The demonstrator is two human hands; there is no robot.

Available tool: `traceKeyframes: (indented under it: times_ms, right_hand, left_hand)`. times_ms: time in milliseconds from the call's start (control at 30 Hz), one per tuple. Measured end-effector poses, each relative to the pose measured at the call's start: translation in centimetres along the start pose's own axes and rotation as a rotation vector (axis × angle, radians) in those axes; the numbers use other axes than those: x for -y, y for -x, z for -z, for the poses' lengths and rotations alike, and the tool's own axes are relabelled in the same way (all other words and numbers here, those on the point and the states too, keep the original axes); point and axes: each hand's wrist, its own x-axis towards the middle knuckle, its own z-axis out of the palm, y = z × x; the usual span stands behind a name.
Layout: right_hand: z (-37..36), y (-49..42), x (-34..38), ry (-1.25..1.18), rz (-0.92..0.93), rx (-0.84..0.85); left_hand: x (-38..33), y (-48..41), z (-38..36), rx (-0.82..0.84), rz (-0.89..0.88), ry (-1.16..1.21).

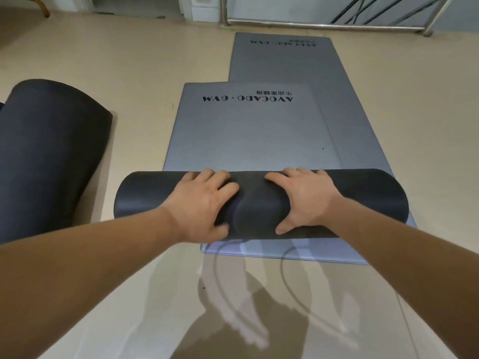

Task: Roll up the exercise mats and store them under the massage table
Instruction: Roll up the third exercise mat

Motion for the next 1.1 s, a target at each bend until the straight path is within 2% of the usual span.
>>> traceKeyframes:
  times_ms: [133, 233, 300, 433, 567, 700, 833, 1033, 1100]
  right_hand:
    - [1.6, -1.4, -1.1, -0.129, -0.007, 0.040]
    - [0.8, -1.0, -0.3, -0.095, -0.043, -0.083]
    - [-0.6, 0.1, 0.5, 0.018, -0.071, -0.198]
    - [-3.5, 1.0, 1.6, 0.083, -0.060, -0.118]
    - [-4.1, 0.0, 1.4, 0.134, -0.081, -0.167]
    - [-2.7, 0.0, 0.7, 0.174, -0.025, -0.187]
    - [-1.4, 1.6, 0.3, 0.103, 0.035, -0.129]
    - [1.7, 3.8, -0.3, -0.081, 0.164, 0.169]
    - [1.6, 3.6, 0.0, -0.122, 0.179, 0.200]
  left_hand:
    - [-1.3, 0.2, -1.7, 0.167, 0.171, -0.181]
    - [-0.8, -1.1, -2.6, 0.160, 0.233, -0.161]
    - [0.1, -2.1, -2.6, 0.144, 0.221, -0.138]
    - [1.9, -3.4, -1.9, 0.133, 0.158, -0.069]
    - [1.8, -3.0, -2.1, 0.112, 0.132, -0.059]
    - [1.2, -2.2, -1.5, 0.106, 0.140, -0.031]
    - [0.4, -1.2, 0.8, 0.163, 0.097, 0.014]
    - [0.7, 0.0, 4.2, 0.481, 0.025, 0.257]
    - [1.0, 0.2, 3.6, 0.538, 0.031, 0.357]
